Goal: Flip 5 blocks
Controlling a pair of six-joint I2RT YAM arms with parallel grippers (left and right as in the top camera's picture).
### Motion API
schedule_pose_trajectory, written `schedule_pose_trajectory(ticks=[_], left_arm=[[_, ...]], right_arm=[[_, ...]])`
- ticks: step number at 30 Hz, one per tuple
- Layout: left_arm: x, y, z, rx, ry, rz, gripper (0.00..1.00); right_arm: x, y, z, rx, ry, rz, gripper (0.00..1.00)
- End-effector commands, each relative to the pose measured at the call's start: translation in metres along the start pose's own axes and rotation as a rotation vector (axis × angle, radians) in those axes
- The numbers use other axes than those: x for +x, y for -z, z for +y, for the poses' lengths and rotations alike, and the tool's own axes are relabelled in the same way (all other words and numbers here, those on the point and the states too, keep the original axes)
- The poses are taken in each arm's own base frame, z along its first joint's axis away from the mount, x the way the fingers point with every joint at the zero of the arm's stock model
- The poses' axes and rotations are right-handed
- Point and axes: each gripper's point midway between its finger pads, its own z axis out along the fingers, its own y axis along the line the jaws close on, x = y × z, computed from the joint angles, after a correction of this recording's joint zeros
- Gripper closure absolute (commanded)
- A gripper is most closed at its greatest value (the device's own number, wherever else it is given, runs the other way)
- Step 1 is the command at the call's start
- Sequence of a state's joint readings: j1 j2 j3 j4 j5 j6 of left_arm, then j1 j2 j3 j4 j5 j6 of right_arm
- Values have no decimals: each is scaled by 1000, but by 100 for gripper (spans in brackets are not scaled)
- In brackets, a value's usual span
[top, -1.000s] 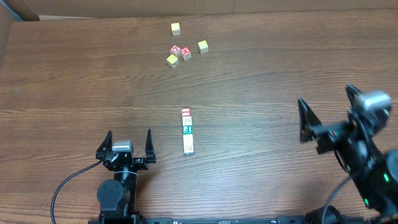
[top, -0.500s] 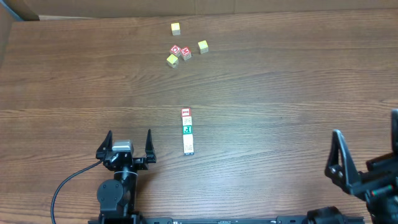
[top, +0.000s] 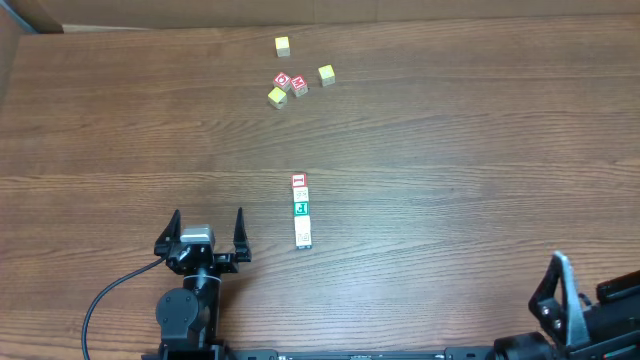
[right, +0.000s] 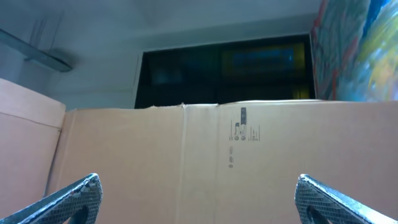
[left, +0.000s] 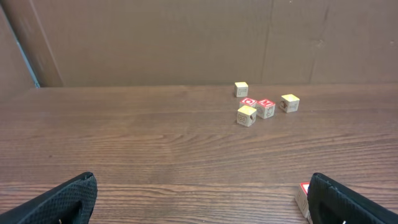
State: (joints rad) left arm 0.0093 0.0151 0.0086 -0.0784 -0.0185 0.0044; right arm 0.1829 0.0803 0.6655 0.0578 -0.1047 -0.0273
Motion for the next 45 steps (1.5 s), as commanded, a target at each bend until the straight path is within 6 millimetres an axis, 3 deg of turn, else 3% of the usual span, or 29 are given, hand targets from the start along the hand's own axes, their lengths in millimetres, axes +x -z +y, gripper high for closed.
schedule_pose_trajectory(ticks=[1,15,21,36,45], left_arm=[[-1,0,1,0,-25,-10,0],[-1,0,1,0,-25,-10,0],[-1,0,1,0,-25,-10,0],[-1,0,1,1,-25,-10,0],[-1,0,1,0,-25,-10,0]], right_arm=[[12,9,0,2,8,-10,0],[77,15,-2,1,13,-45,0],[121,20,-4,7,6,35,0],[182,36,-10,6,36,144,0],[233,50,-12,18,2,313,0]])
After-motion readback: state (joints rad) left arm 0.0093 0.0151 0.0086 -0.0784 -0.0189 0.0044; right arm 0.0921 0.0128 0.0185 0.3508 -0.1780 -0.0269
